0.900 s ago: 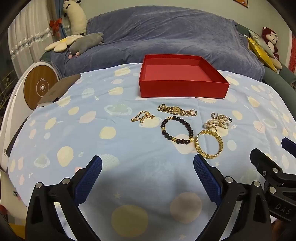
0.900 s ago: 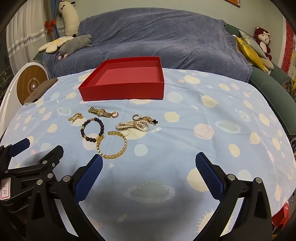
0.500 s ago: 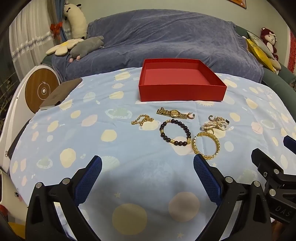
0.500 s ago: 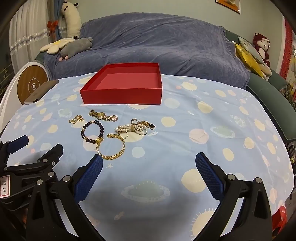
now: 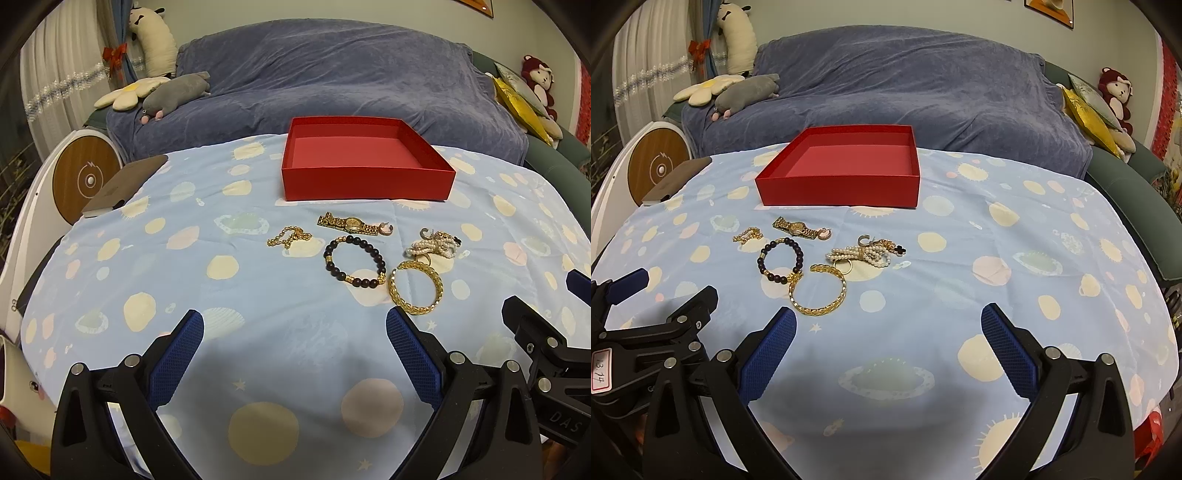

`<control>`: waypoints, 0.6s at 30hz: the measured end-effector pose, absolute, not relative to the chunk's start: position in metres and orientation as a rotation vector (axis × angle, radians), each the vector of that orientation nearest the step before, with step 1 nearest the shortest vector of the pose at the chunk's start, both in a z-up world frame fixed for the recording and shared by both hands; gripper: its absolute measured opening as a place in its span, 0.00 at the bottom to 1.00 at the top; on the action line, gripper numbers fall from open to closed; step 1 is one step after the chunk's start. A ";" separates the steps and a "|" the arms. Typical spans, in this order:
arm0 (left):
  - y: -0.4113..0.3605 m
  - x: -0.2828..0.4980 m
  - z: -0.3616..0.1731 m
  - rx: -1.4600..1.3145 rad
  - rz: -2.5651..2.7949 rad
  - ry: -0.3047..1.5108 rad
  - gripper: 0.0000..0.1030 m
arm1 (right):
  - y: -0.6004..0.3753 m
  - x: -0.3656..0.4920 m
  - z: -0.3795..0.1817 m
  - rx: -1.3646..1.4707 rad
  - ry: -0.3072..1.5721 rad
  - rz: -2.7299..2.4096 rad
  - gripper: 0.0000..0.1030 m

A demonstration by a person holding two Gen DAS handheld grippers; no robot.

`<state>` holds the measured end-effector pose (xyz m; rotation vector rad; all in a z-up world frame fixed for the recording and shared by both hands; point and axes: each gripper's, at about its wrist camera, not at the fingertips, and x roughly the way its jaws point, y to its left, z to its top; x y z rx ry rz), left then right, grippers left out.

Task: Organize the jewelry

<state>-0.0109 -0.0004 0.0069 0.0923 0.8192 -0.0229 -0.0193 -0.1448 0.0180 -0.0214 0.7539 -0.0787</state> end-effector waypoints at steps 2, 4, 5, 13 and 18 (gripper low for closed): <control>0.000 -0.011 0.007 0.089 -0.023 0.821 0.93 | -0.145 -0.020 0.018 -0.020 0.753 -0.079 0.95; 0.001 -0.011 0.007 0.088 -0.023 0.821 0.93 | -0.145 -0.019 0.018 -0.019 0.755 -0.079 0.95; 0.001 -0.011 0.007 0.089 -0.023 0.821 0.93 | -0.145 -0.019 0.018 -0.019 0.754 -0.079 0.95; 0.001 -0.011 0.007 0.090 -0.024 0.820 0.93 | -0.145 -0.019 0.018 -0.020 0.754 -0.078 0.95; 0.001 -0.011 0.007 0.089 -0.024 0.822 0.93 | -0.145 -0.019 0.018 -0.021 0.754 -0.079 0.95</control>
